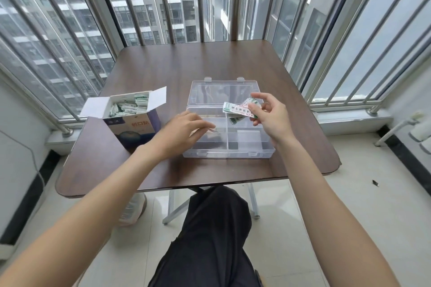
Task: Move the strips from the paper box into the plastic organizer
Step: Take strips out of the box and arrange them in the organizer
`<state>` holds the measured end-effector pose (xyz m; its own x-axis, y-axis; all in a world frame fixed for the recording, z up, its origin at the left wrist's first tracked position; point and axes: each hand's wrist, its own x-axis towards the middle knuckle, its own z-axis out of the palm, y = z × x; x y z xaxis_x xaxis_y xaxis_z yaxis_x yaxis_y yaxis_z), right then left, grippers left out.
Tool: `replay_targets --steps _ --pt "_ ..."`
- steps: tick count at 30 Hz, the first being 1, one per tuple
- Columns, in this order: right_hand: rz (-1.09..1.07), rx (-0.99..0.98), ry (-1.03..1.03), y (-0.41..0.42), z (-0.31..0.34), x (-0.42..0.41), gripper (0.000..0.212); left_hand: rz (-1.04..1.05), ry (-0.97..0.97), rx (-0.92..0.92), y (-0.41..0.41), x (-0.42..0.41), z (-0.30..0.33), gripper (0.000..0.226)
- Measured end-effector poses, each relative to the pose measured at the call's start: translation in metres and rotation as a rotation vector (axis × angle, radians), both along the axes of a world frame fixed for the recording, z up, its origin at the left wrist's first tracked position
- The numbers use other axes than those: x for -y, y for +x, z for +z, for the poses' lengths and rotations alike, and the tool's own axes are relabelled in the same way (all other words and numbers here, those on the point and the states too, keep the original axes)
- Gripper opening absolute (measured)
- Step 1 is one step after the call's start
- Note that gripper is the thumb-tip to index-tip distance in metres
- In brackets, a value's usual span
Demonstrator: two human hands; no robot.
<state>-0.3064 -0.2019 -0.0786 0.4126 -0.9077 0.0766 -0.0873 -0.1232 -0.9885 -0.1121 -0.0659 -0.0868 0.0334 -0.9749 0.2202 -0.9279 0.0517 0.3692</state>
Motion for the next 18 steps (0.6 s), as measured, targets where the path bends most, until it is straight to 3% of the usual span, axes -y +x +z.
replay_targets --steps 2,6,12,16,18 --pt "-0.001 0.002 0.004 0.0 0.0 0.0 0.025 0.053 -0.034 -0.101 0.001 0.001 0.001 0.019" --pt "-0.012 -0.009 0.004 0.0 0.0 0.0 0.026 0.058 -0.029 -0.103 0.005 0.003 0.005 0.017" --pt "-0.001 -0.001 -0.001 0.003 0.004 -0.006 0.024 -0.089 -0.013 0.05 0.009 -0.003 0.002 0.033" --pt "0.0 0.015 0.0 0.007 0.009 -0.013 0.024 -0.066 -0.019 0.16 0.009 -0.006 0.002 0.059" --pt "-0.008 0.042 -0.026 0.011 0.012 -0.018 0.022 -0.016 -0.044 0.153 0.004 -0.007 0.005 0.058"
